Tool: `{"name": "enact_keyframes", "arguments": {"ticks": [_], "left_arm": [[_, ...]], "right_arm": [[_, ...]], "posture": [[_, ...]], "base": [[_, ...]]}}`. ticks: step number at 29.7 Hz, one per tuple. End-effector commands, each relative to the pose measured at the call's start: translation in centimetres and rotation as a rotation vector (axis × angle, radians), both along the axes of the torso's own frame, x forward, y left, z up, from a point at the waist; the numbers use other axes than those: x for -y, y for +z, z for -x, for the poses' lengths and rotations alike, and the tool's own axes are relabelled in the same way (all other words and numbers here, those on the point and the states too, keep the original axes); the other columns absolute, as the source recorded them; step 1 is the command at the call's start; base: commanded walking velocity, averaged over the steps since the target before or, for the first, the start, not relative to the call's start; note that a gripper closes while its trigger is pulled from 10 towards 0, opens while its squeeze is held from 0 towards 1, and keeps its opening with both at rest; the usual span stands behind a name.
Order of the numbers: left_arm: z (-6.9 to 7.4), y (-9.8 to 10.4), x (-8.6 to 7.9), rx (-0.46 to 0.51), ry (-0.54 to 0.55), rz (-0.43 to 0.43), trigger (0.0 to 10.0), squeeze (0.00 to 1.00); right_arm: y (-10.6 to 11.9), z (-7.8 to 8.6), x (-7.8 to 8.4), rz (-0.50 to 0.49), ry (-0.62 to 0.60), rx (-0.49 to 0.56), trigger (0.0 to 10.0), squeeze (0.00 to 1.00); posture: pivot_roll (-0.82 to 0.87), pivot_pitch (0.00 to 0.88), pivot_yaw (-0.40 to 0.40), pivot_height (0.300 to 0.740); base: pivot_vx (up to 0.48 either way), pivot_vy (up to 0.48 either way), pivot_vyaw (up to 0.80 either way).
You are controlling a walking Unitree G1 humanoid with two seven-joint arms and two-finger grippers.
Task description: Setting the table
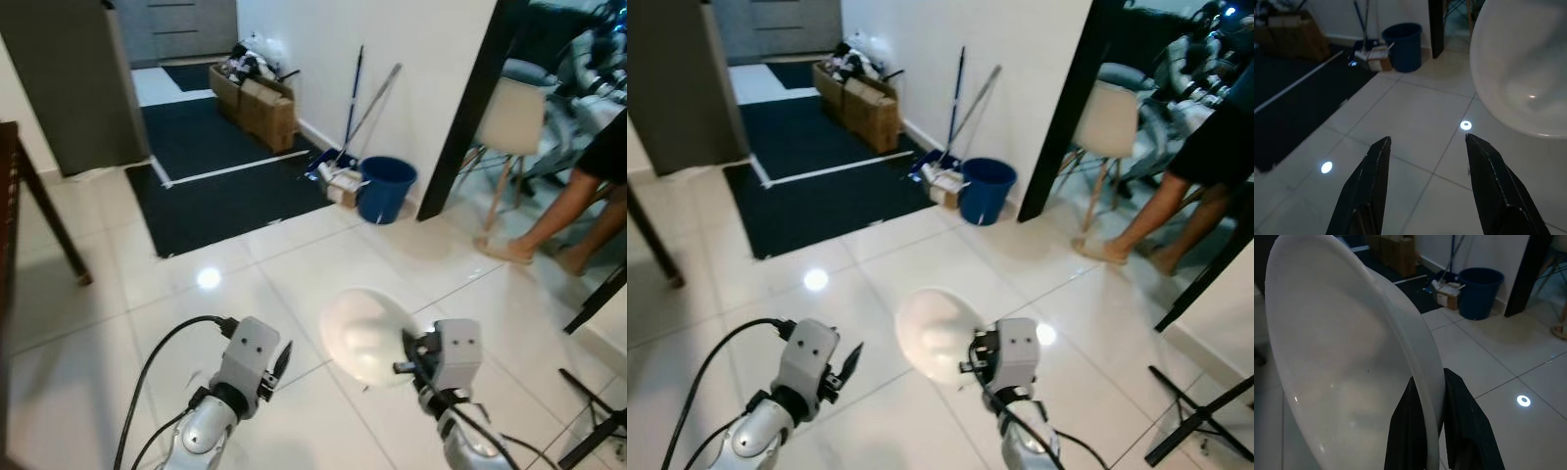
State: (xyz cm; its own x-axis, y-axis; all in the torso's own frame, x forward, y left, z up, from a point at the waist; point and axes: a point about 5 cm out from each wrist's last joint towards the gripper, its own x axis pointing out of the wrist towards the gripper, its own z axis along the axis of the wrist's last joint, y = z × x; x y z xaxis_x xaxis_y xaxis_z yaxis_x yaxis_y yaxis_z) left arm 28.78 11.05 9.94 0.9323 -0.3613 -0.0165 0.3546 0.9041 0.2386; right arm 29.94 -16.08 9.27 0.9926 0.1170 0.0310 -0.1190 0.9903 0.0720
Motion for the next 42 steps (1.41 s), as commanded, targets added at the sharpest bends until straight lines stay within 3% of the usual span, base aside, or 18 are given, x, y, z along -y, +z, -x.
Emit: {"name": "enact_keyframes", "arguments": {"ticks": [1,7,42], "left_arm": [[0.34,-0.79,-0.69,-0.030,0.018,-0.014,10.0,0.00],[0.29,-0.78,-0.78,-0.029,0.018,-0.015,10.0,0.00],[-0.01,-0.82,-0.95,-0.044,0.029,-0.015,10.0,0.00]], "right_arm": [[-0.62,0.29,-0.54,-0.009,0.014,-0.023,10.0,0.00],[-0.60,0.31,-0.53,-0.009,0.010,-0.022,10.0,0.00],[0.37,0.28,-1.46,-0.020,0.052,0.021,10.0,0.00]], "posture": [[0.00,0.072,0.046,0.740],[0.00,0.075,0.049,0.740],[0.00,0.084,0.055,0.740]], "base": [[0.480,0.000,-0.52],[0.480,0.000,-0.51],[0.467,0.000,0.00]]}}
